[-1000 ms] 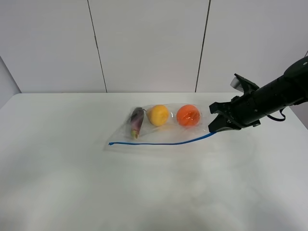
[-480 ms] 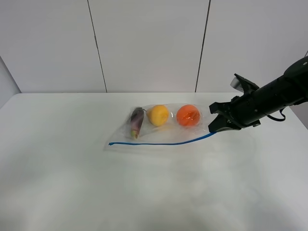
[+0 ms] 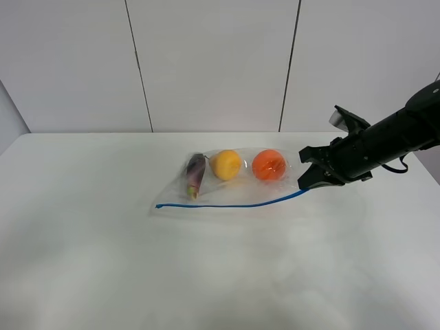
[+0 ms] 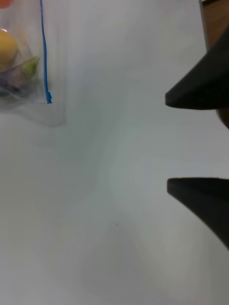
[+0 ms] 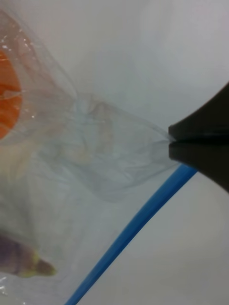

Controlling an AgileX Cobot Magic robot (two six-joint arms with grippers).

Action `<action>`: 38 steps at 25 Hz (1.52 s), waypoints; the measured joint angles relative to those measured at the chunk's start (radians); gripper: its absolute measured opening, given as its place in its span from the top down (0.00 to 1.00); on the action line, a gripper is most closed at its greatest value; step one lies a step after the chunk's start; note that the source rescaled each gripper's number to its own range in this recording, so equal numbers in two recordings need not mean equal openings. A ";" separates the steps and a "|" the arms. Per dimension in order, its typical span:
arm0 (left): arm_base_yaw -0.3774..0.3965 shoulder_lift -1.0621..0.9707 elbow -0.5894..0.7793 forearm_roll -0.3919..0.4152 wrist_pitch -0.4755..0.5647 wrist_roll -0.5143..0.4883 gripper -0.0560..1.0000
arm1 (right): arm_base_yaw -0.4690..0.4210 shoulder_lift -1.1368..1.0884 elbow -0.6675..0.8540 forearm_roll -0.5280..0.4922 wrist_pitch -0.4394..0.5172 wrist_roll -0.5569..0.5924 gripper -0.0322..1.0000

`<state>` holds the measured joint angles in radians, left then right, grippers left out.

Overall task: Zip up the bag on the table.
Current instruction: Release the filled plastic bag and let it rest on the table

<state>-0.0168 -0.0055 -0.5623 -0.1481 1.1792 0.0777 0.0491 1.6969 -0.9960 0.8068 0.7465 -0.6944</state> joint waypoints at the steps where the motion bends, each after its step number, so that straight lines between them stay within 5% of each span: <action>1: 0.000 0.000 0.000 0.000 -0.001 0.000 0.32 | 0.000 0.000 0.000 0.000 0.000 0.000 0.97; 32: 0.000 0.000 0.000 0.000 -0.004 0.001 0.32 | 0.000 0.000 0.000 -0.009 -0.004 0.000 0.96; 35: 0.000 0.000 0.000 0.000 -0.004 0.001 0.32 | 0.000 0.000 0.000 -0.011 -0.005 0.000 0.84; 38: 0.000 0.000 0.000 0.000 -0.004 0.001 0.32 | 0.000 0.000 0.000 -0.011 -0.005 0.000 0.59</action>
<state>-0.0168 -0.0055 -0.5623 -0.1481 1.1755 0.0789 0.0491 1.6969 -0.9960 0.7954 0.7414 -0.6944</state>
